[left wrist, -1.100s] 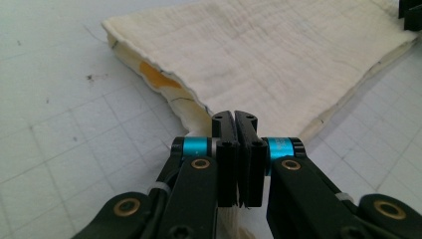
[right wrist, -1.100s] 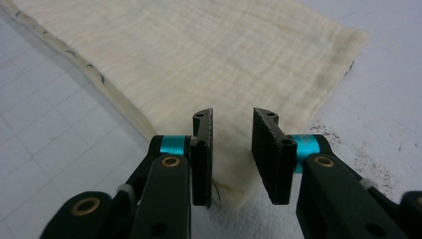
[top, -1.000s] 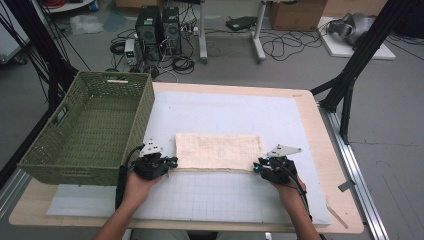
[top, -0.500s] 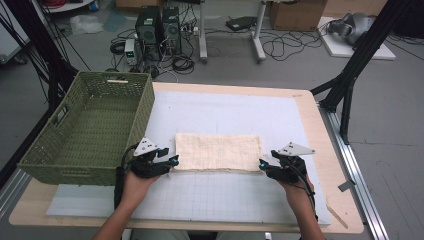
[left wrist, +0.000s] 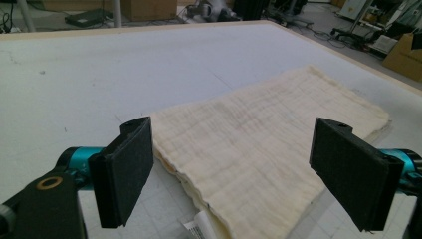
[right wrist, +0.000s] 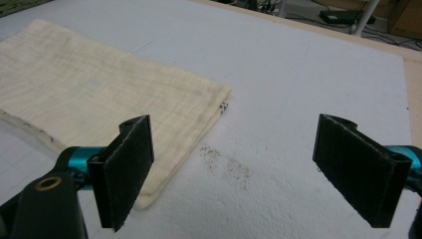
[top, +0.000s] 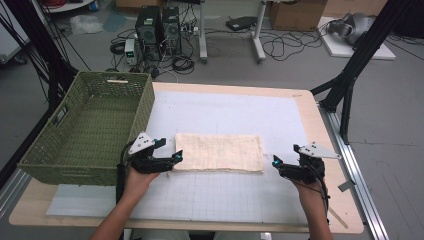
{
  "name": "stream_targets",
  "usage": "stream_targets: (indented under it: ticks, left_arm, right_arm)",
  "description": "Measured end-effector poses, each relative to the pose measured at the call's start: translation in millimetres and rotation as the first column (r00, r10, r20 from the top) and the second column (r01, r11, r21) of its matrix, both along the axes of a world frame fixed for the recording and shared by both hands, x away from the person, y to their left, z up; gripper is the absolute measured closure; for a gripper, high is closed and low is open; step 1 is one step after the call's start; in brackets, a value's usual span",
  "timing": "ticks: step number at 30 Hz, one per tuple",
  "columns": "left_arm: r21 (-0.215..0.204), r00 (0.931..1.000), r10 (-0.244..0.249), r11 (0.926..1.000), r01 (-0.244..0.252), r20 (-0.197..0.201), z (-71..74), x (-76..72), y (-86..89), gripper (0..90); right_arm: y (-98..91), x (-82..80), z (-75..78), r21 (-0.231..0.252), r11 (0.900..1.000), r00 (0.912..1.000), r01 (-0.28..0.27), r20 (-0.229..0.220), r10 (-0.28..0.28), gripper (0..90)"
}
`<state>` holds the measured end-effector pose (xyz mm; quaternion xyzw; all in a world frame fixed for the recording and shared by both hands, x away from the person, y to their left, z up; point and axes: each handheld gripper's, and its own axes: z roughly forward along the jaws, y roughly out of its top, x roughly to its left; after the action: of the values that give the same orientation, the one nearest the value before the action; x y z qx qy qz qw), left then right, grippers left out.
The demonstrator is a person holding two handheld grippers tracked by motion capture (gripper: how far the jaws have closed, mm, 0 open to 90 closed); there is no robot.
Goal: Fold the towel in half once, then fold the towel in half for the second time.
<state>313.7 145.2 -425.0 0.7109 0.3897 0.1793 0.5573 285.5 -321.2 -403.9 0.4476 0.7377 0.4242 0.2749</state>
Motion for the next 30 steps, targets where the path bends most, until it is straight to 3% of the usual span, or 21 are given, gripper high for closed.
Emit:
stream_targets:
  ticks: [5,10,22,25,30]
  left_arm:
    - [0.009,1.0000,0.002,1.0000,-0.002,-0.002,0.2,0.3,1.0,19.5]
    - [-0.018,1.0000,0.002,0.9998,-0.002,-0.003,0.3,2.1,-0.5,19.9]
    - [0.003,1.0000,0.004,1.0000,-0.004,-0.002,1.4,4.9,-2.0,22.4]
    - [0.020,0.9999,-0.005,0.9998,0.005,-0.009,5.7,11.6,-6.3,22.7]
    - [0.013,0.9990,0.010,0.9999,-0.009,-0.043,11.3,33.7,-12.4,24.0]
  right_arm:
    - [-1.0,1.3,-2.0,-0.005,1.0000,0.9999,-0.004,-0.015,0.004,14.8]
    - [-3.1,2.4,-3.4,0.000,1.0000,0.9995,-0.009,-0.032,0.009,12.5]
    - [0.9,4.2,-7.1,-0.002,0.9997,0.9988,-0.023,-0.043,0.023,12.4]
    - [1.8,5.4,-6.9,-0.004,0.9996,0.9986,-0.026,-0.047,0.026,12.4]
    - [4.5,8.3,-5.8,0.009,0.9993,0.9987,-0.035,-0.038,0.036,12.4]
